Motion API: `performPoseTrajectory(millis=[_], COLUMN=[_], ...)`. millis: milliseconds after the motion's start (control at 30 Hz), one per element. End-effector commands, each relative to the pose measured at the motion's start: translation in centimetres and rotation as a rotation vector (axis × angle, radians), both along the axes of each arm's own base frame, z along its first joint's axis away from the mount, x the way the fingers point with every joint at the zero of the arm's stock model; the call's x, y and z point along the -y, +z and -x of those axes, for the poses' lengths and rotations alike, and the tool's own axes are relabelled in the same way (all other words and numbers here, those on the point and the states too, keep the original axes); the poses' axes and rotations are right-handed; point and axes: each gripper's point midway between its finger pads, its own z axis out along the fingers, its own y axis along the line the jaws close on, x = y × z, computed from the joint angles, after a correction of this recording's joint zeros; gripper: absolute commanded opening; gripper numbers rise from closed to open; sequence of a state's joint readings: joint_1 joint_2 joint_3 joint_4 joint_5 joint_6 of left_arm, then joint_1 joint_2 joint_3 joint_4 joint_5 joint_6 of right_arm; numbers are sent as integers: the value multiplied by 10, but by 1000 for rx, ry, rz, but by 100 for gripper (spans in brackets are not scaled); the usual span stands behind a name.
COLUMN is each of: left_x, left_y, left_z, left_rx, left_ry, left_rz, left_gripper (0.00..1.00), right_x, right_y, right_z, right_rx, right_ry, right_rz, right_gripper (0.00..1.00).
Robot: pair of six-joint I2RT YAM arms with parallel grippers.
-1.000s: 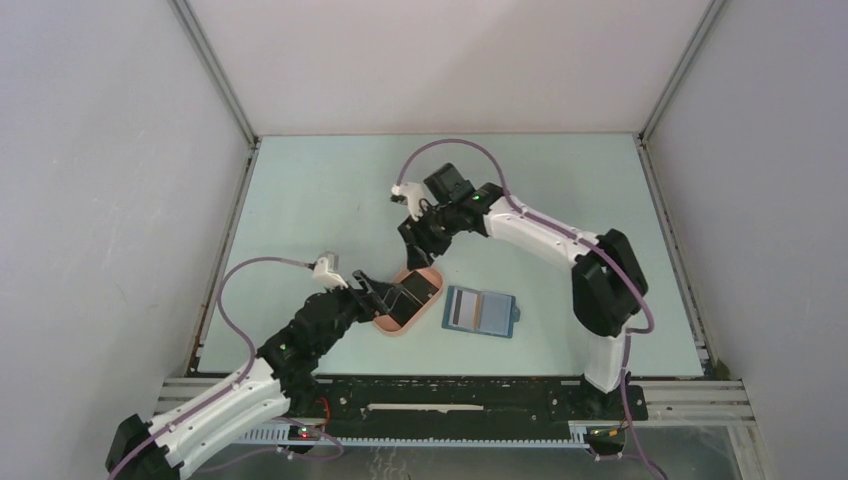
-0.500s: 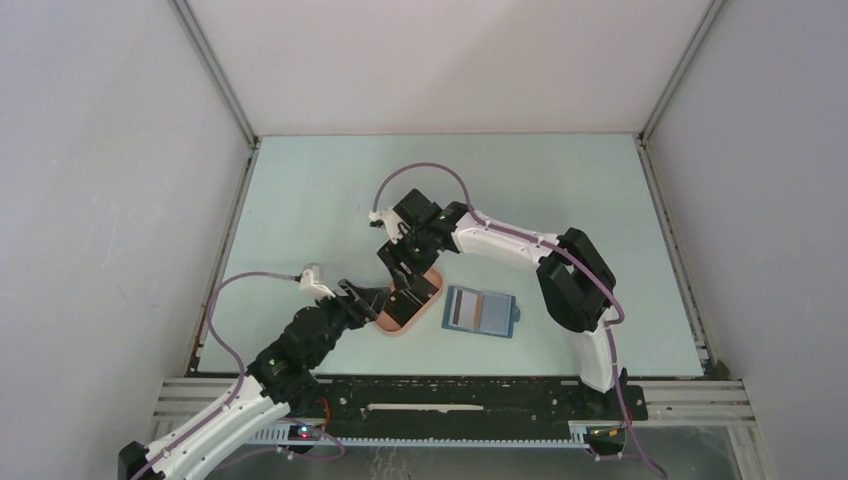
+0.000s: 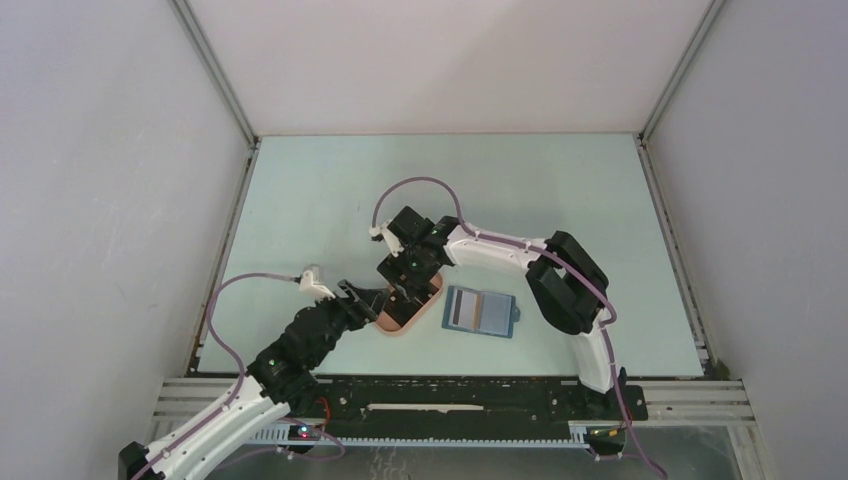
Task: Put the credit cards into the card holder
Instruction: Pick up the credit card from the storage box.
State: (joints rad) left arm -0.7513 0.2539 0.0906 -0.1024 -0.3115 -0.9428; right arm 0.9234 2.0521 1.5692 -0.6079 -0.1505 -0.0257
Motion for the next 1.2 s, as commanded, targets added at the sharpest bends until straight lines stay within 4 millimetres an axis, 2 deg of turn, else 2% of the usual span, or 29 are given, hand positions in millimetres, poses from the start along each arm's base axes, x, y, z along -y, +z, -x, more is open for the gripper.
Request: performPoseTrajectory(millis=[0,400,633,900,1000,1067,1167], left_x=[-3,1,6,9,14,16,21], left_y=[-7,-13,-16,-18,-7,-17,-13], left_z=[-1,2,3,3,1,3,2], left_rx=[-11,-28,-34,-43,-19,-36,-32], left_ry=[24,7,-7,-18,-27,-34,-48], left_rz=[8,43,73,86,129,137,175], left_gripper=[75,75,75,75,75,75,75], right_x=[-3,1,4,4,1,-1,-1], right_y=[-11,-37,-47,-35,-25,-18,-11], right_z=[-5,-6,-1,-3,0,3,2], right_rx=[47,28,4,-27,-59,-83,-107], right_ry=[-61,-93,-62,-39,10,33,45], right_rz=[33,86,108,65,22,-9,-39], right_gripper=[88,90,76,61,57,54,53])
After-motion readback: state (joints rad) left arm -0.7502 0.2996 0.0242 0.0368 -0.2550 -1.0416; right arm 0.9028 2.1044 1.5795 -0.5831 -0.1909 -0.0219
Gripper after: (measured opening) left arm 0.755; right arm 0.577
